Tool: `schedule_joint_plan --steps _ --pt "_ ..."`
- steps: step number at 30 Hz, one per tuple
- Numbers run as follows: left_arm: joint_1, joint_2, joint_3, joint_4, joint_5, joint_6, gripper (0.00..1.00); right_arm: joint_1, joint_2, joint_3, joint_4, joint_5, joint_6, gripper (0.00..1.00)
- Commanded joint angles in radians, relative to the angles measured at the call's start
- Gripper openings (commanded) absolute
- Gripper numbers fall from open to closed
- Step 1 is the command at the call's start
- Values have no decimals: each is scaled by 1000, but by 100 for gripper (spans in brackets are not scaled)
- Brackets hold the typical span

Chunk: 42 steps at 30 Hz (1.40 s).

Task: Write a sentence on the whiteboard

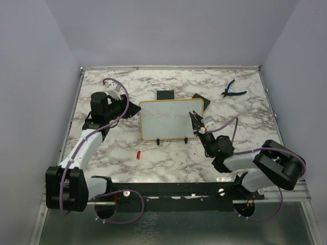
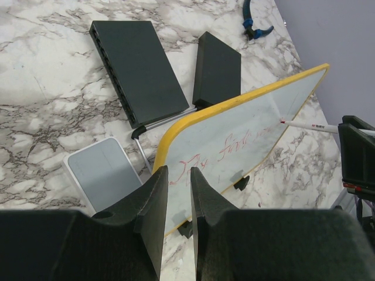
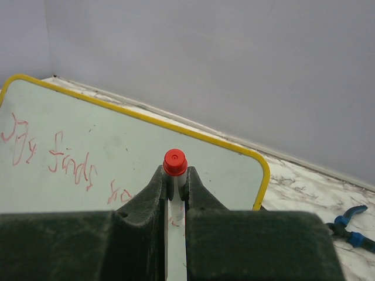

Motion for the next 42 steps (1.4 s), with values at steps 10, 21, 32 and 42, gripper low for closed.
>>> schedule_joint_plan --steps 10,21,32,42 --pt "-6 -9 -9 12 3 19 23 -6 -40 -47 18 15 -1 1" --pt "-6 -9 -7 12 1 19 23 -6 -41 -27 24 24 -28 1" --pt "-5 -10 -9 12 3 18 23 -6 -10 -2 40 3 -35 1" --pt "-6 -11 -10 12 1 18 23 -6 -6 15 40 -8 -47 1"
